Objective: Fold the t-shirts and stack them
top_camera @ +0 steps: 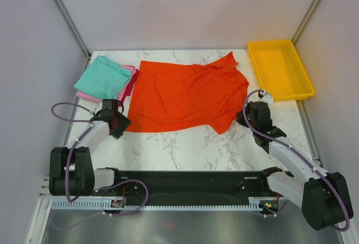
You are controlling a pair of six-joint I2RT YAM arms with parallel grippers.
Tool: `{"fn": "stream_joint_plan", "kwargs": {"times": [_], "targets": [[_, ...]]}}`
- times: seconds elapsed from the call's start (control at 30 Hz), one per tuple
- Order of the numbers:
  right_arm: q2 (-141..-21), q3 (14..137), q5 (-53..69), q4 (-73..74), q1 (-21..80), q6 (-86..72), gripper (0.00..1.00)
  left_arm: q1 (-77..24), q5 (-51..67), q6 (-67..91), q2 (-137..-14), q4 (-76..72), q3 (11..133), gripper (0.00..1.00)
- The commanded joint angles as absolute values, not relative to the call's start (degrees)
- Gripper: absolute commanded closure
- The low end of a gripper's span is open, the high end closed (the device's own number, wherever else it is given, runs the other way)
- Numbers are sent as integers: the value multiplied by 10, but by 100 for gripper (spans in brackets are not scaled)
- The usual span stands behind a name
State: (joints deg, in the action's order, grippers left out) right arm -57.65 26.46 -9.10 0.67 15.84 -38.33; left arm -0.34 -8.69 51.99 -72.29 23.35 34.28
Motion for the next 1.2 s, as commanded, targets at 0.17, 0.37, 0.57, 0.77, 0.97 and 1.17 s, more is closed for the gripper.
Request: {"fn": "stream_joint_plan", "kwargs": {"times": [0.17,0.37,0.57,0.77,0.97,1.17], "targets": [[-562,267,-113,-4,151,-382,100,18,-89,533,-769,203,350,46],[-552,263,-120,-4,149,-383,100,18,-68,528,-754,190,339,67],[-556,264,-120,-3,148,-384,100,18,-56,526,-735,192,325,51],[-556,262,-121,-4,144,-385,100,17,-35,524,-742,187,321,46],[-563,265,-120,-4,144,-386,100,15,-13,519,-751,173,319,57],[-558,262,-121,-4,144,-387,100,15,-26,510,-746,180,328,98]]}}
